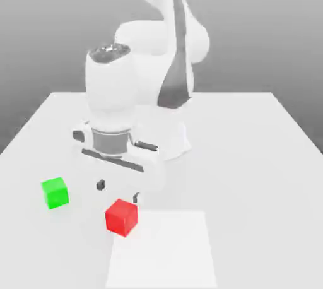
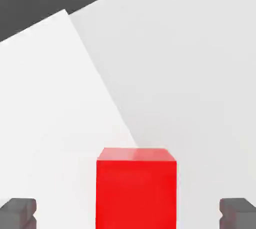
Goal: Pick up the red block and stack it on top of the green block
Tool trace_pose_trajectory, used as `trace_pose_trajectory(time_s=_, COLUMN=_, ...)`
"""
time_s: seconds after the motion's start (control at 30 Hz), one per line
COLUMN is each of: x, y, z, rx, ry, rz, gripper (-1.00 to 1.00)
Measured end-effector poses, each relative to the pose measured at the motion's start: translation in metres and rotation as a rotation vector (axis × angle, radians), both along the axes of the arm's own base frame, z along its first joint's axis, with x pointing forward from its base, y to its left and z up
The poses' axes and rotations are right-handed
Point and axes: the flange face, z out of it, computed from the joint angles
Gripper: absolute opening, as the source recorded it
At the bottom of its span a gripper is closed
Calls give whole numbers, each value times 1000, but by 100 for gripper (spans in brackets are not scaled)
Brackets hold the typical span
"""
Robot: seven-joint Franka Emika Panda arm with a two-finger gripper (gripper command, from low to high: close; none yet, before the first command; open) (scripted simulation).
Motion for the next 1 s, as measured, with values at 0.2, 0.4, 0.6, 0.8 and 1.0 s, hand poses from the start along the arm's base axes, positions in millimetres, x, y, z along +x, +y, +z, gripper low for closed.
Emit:
trace_pose_trajectory(time_s=0.2, x=-2, y=0, z=-36, rx=0, ry=3, rz=-2, gripper=-100)
trace_pose_trajectory(time_s=0.4, x=-2, y=0, z=-32, rx=0, ry=3, rz=-3, gripper=-100)
trace_pose_trajectory(time_s=0.6, x=-3, y=-1, z=18, rx=0, ry=3, rz=0, gripper=-100)
trace_pose_trajectory(time_s=0.8, x=-29, y=-72, z=38, rx=-1, ry=3, rz=-4, gripper=-100)
trace_pose_trajectory(time_s=1.0, x=-73, y=-142, z=54, rx=0, ry=4, rz=4, gripper=-100)
